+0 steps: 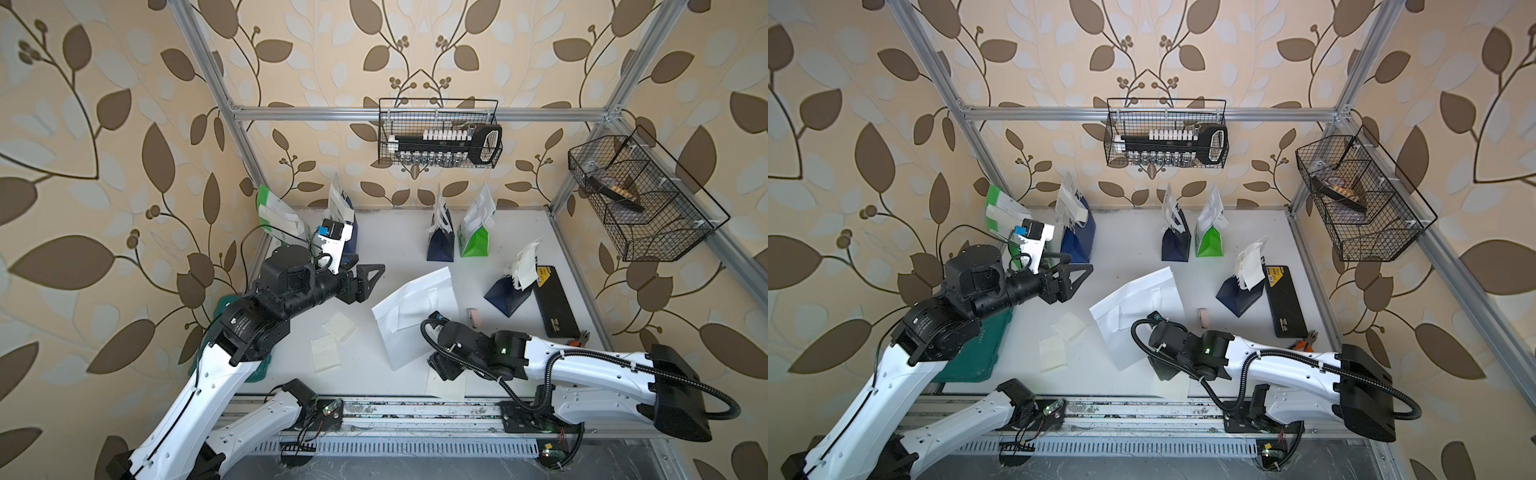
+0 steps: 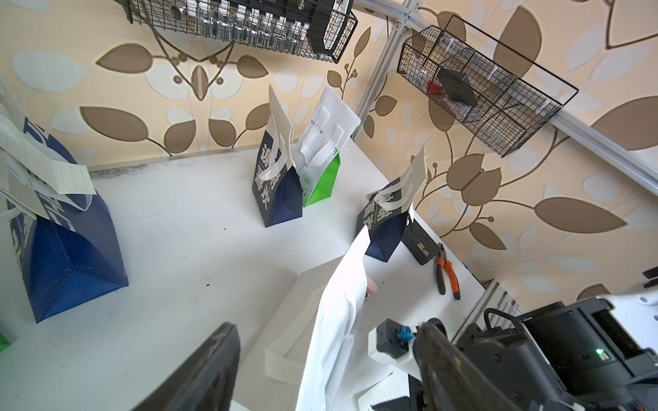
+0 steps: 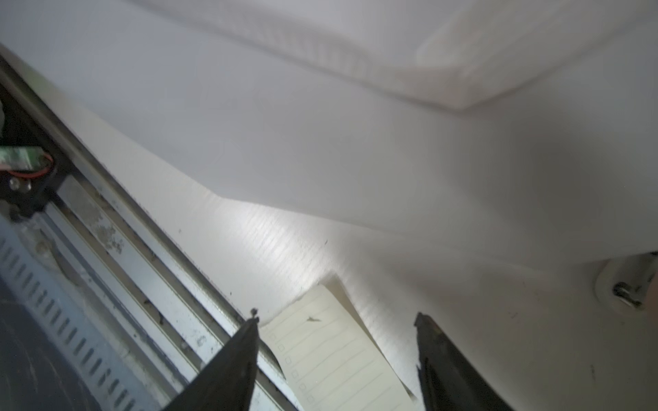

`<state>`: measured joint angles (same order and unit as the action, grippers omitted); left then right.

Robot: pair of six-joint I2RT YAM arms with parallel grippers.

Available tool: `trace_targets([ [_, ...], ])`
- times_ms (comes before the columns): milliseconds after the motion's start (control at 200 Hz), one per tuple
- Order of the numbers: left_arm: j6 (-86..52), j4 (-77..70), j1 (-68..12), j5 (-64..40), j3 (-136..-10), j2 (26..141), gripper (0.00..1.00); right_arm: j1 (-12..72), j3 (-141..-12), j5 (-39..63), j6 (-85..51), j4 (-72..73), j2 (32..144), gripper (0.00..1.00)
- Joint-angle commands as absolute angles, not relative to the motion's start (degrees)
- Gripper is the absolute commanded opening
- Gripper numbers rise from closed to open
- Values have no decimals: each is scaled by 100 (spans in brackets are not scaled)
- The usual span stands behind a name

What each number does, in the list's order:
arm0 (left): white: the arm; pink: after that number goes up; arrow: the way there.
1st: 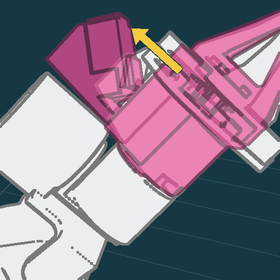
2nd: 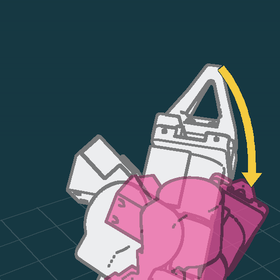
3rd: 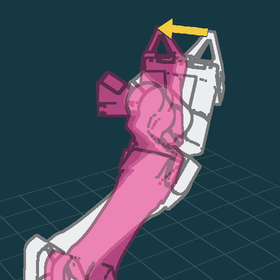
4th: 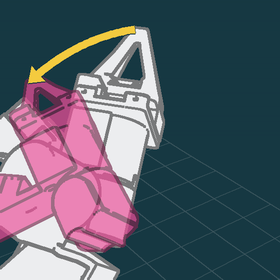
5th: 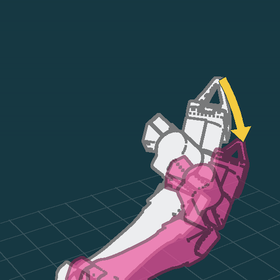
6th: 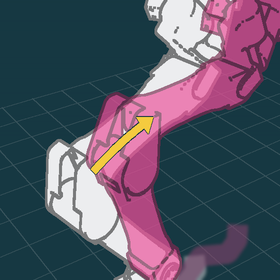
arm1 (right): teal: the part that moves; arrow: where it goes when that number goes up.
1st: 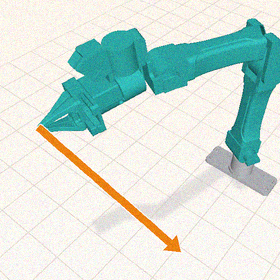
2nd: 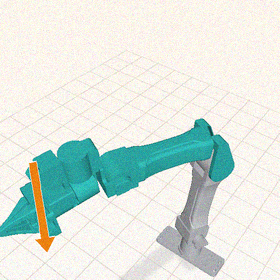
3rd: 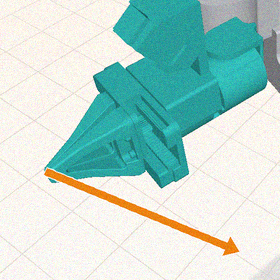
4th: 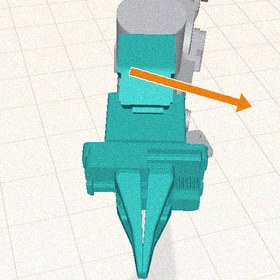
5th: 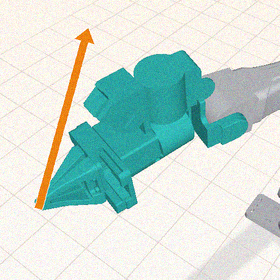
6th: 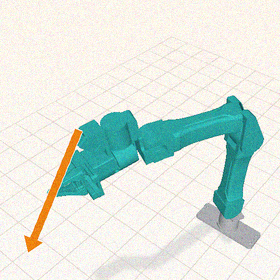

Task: Staple the receipts to the bags
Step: Place the takeout bag at the center of the board, then pick up the receipt from the center of the board.

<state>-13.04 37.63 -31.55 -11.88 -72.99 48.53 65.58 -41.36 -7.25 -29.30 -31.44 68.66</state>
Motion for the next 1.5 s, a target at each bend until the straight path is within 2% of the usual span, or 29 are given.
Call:
trace_targets([
  [0, -1269, 3669, -3182, -1186, -7409, 4600, 80, 6595, -4116, -282, -2836, -3568, 6961, 72],
  [290, -1214, 3777, -3177, -1218, -7497, 4614, 80, 6758, -4465, -635, -2647, -3259, 8422, 77],
  [435, -1172, 3831, -3181, -1152, -7537, 4553, 80, 6837, -4635, -711, -2774, -3310, 9002, 71],
  [540, -1123, 3882, -3179, -1114, -7590, 4510, 80, 6973, -4570, -377, -2914, -3104, 9502, 53],
  [610, -1122, 3923, -3182, -1126, -7620, 4491, 80, 7085, -4439, -269, -3090, -2856, 9731, 31],
  [710, -1114, 3937, -3181, -1185, -7639, 4448, 80, 7294, -4440, -362, -3217, -2771, 10010, 11],
  [805, -1113, 3961, -3176, -1183, -7629, 4421, 80, 7300, -4380, -600, -3297, -2749, 9950, 0],
  [940, -1128, 3913, -3179, -1185, -7562, 4361, 80, 7307, -4326, -1297, -3286, -2840, 9327, 0],
  [1310, -1086, 3694, -3179, -1228, -7405, 4470, 83, 7403, -4488, -3351, -2762, -2783, 6429, 0],
  [1494, -842, 3469, -3172, -1290, -7450, 5031, 86, 7402, -4732, -4274, -1647, -1902, 6003, 0],
])
